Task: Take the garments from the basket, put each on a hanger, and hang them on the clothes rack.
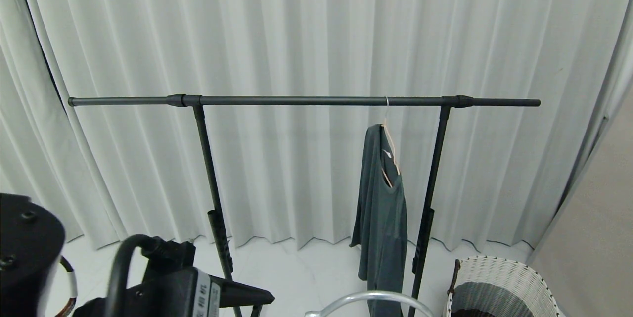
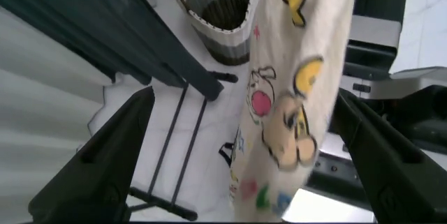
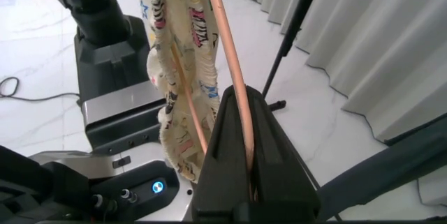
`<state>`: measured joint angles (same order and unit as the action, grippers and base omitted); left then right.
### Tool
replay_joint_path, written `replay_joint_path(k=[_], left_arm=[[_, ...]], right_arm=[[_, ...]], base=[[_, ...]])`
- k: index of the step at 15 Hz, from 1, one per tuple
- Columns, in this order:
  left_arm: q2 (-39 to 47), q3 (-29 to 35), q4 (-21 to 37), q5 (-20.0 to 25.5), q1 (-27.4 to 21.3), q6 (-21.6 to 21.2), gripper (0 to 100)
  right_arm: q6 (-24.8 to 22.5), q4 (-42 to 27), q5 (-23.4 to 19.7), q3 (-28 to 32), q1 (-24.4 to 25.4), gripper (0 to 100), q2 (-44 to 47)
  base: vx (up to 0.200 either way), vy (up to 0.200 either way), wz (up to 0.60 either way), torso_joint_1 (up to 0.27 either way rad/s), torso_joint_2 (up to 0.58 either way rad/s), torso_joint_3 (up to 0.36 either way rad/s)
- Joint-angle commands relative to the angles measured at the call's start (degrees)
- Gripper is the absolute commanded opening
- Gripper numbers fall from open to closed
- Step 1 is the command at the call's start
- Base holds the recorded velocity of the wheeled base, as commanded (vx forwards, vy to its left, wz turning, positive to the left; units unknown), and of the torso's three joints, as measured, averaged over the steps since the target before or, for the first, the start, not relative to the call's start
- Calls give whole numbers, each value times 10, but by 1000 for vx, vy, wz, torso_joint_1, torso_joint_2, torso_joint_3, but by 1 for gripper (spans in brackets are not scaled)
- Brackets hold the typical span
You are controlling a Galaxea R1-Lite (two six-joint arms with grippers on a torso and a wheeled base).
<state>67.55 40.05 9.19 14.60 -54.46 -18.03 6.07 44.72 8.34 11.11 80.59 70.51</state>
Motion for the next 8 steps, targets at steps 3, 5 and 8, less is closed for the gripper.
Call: replay_joint_path(k=[3,5,8], left_arm=[[19,-10,0,0,-1,-1,0],[20,-8,-1,0,-2,-1,0],[19,-9,-1,0,-2,0,0]], right_arm=[[0,0,0,6,0,0,1],[0,0,0,11,0,0,2],[-3,0,1,12,-1,0,-2]], base=[[0,0,0,0,0,0],[0,0,0,0,0,0],[0,0,0,0,0,0]])
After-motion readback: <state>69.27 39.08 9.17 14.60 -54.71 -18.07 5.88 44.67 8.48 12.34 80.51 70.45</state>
